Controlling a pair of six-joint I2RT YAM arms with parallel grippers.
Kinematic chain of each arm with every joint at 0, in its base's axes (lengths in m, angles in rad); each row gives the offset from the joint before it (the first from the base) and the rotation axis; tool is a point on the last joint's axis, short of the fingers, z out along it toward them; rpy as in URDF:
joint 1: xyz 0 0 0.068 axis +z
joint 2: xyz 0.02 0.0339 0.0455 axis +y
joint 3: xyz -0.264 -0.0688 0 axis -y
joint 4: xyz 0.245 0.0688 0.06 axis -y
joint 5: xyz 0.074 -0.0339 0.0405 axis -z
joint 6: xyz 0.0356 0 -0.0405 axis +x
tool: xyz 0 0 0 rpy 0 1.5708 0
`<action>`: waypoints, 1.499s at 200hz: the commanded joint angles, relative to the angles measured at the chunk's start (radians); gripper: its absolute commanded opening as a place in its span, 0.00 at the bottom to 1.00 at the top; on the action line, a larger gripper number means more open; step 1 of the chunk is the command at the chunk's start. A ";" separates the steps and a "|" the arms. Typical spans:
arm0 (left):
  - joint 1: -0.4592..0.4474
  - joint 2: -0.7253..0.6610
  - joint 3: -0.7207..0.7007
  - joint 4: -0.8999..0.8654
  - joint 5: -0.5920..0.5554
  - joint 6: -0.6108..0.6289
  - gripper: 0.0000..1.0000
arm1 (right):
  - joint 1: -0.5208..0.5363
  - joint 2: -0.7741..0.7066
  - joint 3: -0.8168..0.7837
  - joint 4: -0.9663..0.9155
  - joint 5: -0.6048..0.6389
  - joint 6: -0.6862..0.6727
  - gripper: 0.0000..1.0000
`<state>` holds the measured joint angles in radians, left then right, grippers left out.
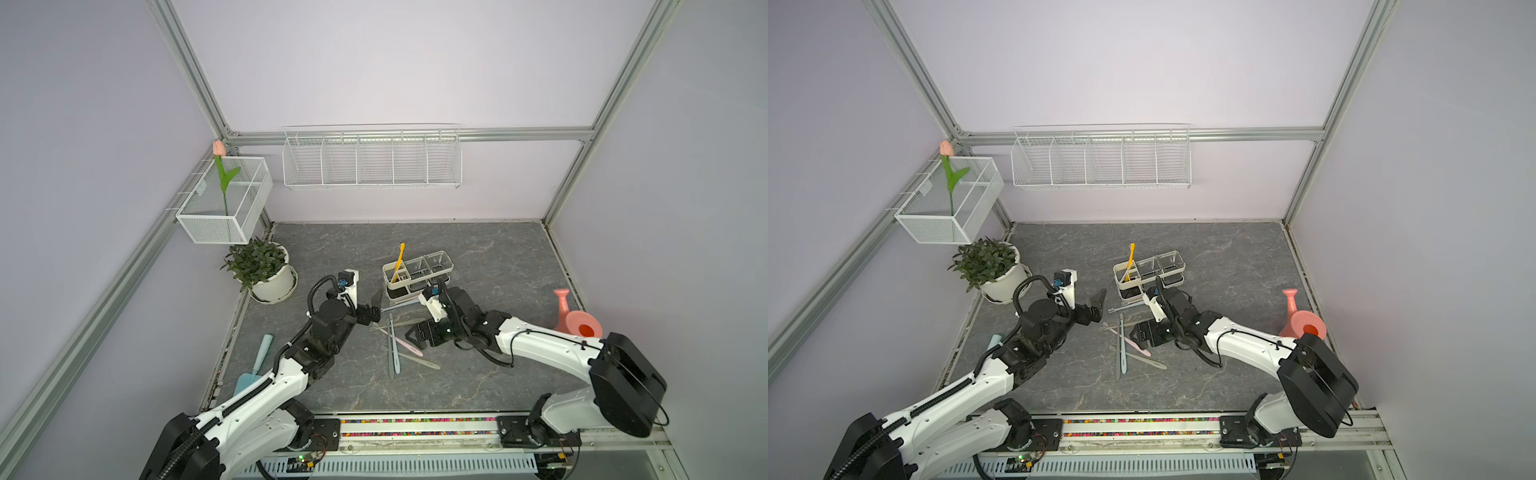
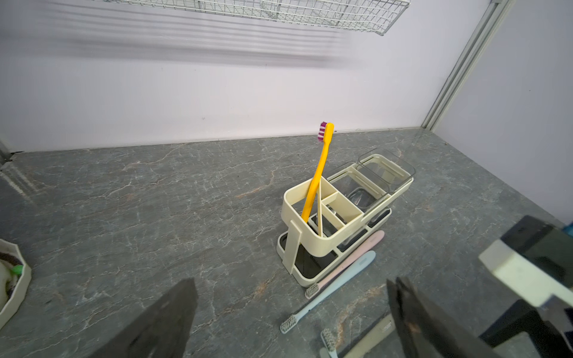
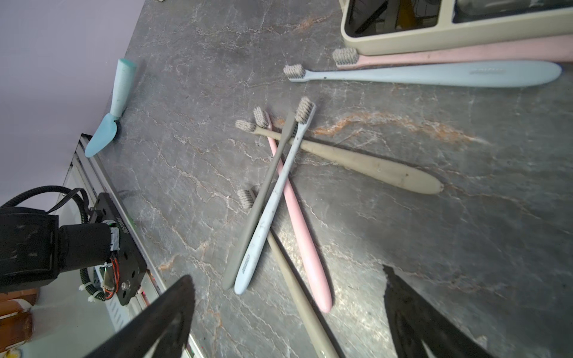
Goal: Place the toothbrush into the toothbrush holder
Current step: Place the toothbrush in the toothbrush holder, then pick up the toothbrush from the center of the board.
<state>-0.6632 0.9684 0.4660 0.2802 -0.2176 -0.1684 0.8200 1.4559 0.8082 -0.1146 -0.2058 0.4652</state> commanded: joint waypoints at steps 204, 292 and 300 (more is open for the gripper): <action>0.010 -0.035 -0.024 0.001 -0.094 -0.084 0.99 | 0.118 0.372 0.292 -0.117 0.012 -0.059 0.43; 0.010 -0.020 -0.015 -0.006 -0.080 -0.094 0.99 | 0.123 0.427 0.344 -0.177 0.056 -0.077 0.30; 0.010 -0.019 -0.013 -0.010 -0.080 -0.095 0.99 | 0.124 0.428 0.348 -0.187 0.069 -0.077 0.30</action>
<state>-0.6594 0.9455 0.4515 0.2859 -0.3061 -0.2363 0.9386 1.8584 1.1336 -0.2531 -0.1715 0.4049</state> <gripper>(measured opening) 0.993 0.303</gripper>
